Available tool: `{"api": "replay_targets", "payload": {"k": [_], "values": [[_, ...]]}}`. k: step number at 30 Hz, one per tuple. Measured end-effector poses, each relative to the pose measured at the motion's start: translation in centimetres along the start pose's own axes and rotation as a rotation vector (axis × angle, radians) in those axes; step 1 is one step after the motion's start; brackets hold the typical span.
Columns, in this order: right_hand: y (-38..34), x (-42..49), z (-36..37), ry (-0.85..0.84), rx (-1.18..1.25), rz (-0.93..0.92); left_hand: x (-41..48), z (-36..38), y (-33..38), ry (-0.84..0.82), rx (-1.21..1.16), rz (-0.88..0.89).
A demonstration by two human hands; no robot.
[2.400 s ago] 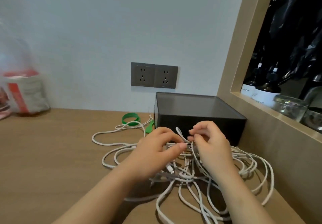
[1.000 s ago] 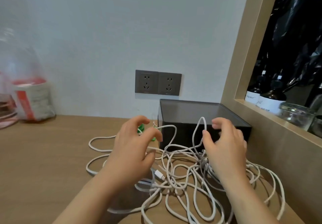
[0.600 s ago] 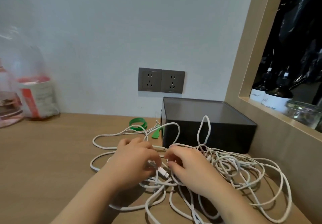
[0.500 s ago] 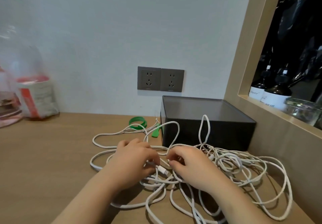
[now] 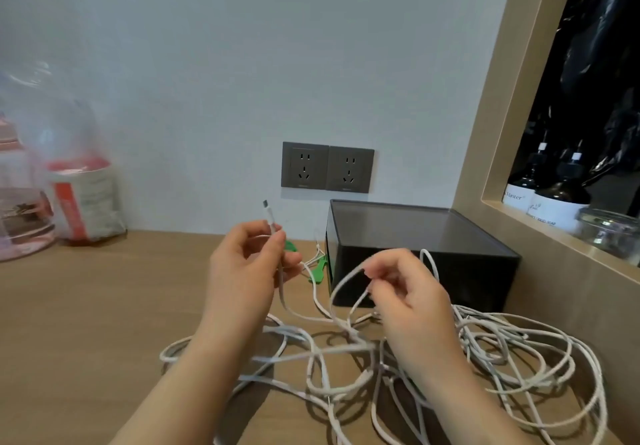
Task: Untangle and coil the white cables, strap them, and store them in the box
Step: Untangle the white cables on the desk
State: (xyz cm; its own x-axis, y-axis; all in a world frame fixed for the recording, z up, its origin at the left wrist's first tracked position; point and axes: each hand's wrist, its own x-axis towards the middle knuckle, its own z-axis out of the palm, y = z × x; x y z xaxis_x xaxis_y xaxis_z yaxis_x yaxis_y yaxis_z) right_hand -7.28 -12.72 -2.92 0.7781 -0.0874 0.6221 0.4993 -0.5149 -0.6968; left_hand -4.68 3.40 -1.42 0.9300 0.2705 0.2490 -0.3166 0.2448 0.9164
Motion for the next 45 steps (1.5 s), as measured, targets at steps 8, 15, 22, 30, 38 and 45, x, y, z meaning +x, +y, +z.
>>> {"api": "replay_targets", "payload": {"k": [8, 15, 22, 30, 38, 45], "values": [[-0.1, -0.8, 1.2, -0.424, -0.391, -0.085, 1.1, -0.8, 0.4, -0.015, -0.417, -0.216], [-0.2, -0.2, -2.4, 0.181, -0.218, -0.148, -1.1, 0.0, -2.1, -0.397, 0.788, 0.196], [5.9, 3.2, -9.0, 0.034, -0.592, 0.461, -2.8, 2.2, -2.1, -0.47, 0.554, 0.191], [9.3, 2.5, -7.9, -0.352, -0.975, 0.552, -3.5, 3.8, -5.6, -0.772, 1.433, 0.336], [8.4, 2.2, -9.0, -0.302, -0.936, 0.484, -3.3, 3.6, -5.7, -0.589, 1.379, 0.3], [7.9, 2.1, -10.6, -0.313, -0.957, 0.498, -4.1, 5.0, -4.2, -0.464, 0.948, 0.407]]}}
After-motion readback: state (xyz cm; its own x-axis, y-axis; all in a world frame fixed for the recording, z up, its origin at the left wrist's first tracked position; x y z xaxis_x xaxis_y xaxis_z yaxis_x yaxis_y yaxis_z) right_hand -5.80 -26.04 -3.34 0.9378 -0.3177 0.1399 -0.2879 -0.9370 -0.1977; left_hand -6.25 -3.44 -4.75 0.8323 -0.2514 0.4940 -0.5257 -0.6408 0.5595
